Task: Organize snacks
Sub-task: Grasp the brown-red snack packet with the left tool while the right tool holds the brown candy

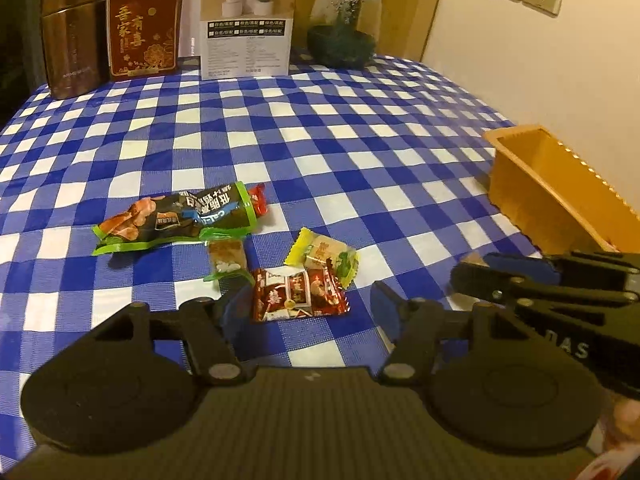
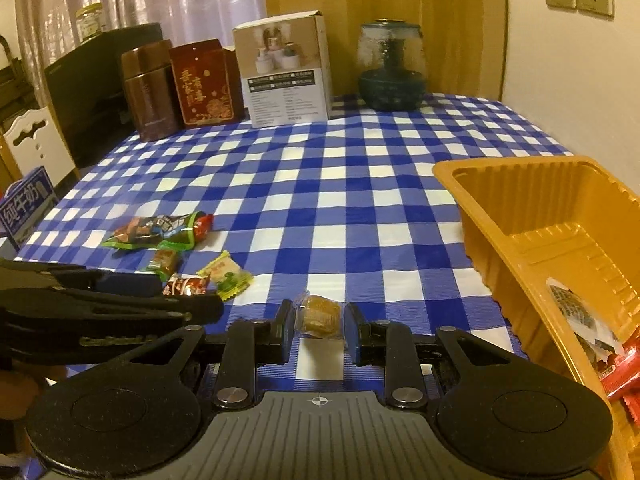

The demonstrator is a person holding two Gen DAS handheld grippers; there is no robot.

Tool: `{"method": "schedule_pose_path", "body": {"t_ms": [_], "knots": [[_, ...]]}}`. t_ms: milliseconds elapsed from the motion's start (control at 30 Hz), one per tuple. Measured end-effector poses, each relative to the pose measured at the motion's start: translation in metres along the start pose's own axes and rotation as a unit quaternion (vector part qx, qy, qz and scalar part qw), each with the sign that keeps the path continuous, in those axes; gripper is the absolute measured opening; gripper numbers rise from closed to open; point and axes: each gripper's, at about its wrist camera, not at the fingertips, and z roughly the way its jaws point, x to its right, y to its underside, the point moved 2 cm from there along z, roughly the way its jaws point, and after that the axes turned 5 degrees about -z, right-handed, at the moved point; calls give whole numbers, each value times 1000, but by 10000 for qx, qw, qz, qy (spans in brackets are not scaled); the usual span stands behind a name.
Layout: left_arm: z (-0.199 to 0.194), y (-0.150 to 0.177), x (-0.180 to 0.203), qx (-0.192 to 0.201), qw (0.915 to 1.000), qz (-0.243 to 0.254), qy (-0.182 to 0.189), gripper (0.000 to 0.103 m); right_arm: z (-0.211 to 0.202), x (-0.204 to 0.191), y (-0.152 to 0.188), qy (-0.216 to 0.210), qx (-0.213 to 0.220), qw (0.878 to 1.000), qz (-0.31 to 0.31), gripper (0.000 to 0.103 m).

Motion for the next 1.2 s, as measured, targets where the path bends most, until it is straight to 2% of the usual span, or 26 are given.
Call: {"method": "schedule_pose_path", "body": {"t_ms": [67,133,200,367,733,933,1033,1133,1200], "knots": [[1,1,5,60,9998,119,-166,57,0,1,0,7,-5,10000,30,27],[1,3,5,117,9993,166,-308,46,0,2,0,-1,-9,10000,61,27],[0,2,3,141,9994,109,-303,40,-1,2,0,-10,9,10000,62,27],[-5,5,4,147,9991,168,-350,34,-2,0,0,-31,19,10000,66,27],[-37,19,8,100,9995,-91,-292,33,-21,-4,2,-89,97,9999,-34,27],[-51,40,12,-121,9992,-283,-252,33,-36,-4,10,-99,55,9999,15,27],[-59,52,17,-124,9993,-184,-310,36,-42,-3,13,-102,46,9999,36,27],[-65,60,22,-115,9990,-138,-416,44,-45,-2,16,-101,26,9999,57,27],[-68,64,24,-77,9989,-127,-452,45,-46,-2,16,-107,19,9999,72,27]]}}
